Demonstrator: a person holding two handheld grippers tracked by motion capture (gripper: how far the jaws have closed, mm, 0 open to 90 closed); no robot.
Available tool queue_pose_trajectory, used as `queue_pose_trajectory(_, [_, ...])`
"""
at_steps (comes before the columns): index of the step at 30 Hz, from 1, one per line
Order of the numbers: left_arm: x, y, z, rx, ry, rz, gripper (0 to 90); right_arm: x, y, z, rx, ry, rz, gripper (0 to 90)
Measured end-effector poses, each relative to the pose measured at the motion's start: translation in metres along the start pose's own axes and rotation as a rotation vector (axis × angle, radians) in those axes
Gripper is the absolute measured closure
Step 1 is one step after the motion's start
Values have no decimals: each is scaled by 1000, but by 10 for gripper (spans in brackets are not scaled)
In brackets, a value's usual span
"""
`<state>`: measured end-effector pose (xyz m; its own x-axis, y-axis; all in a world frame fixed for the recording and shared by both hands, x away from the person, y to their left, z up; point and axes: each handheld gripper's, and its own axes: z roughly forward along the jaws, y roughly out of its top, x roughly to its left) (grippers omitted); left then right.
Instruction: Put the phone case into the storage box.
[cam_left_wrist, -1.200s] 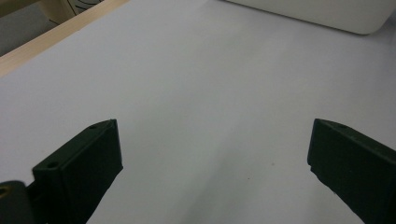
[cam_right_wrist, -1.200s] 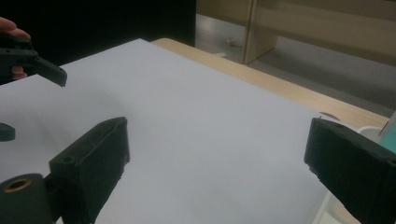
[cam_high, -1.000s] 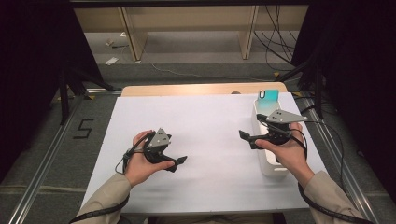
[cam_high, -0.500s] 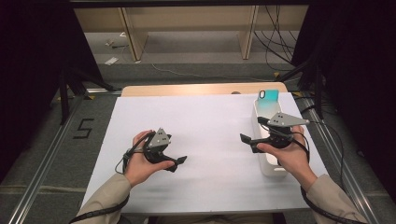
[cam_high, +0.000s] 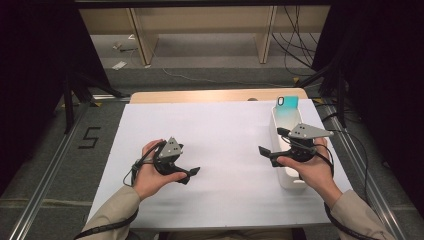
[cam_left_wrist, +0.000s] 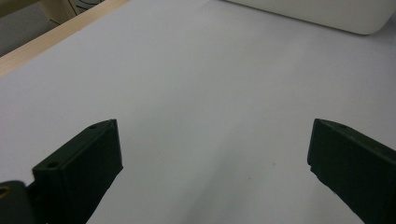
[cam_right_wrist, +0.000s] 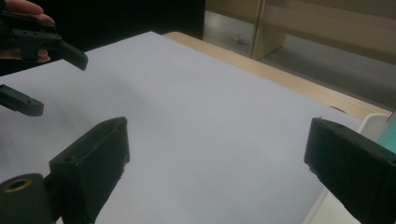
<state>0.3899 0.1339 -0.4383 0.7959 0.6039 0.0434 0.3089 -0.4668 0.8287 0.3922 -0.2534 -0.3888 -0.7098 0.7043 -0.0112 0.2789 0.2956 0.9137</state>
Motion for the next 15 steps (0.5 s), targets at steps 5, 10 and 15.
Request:
queue_pose_trajectory(5, [0,0,0,0,1,0,24,1,-1,-2,2,4,-1,76])
queue_pose_trajectory(10, [0,0,0,2,1,0,24,1,-2,-4,-1,3,0,78])
queue_pose_trajectory(15, [0,0,0,2,1,0,24,3,-4,-6,3,11,-3,78])
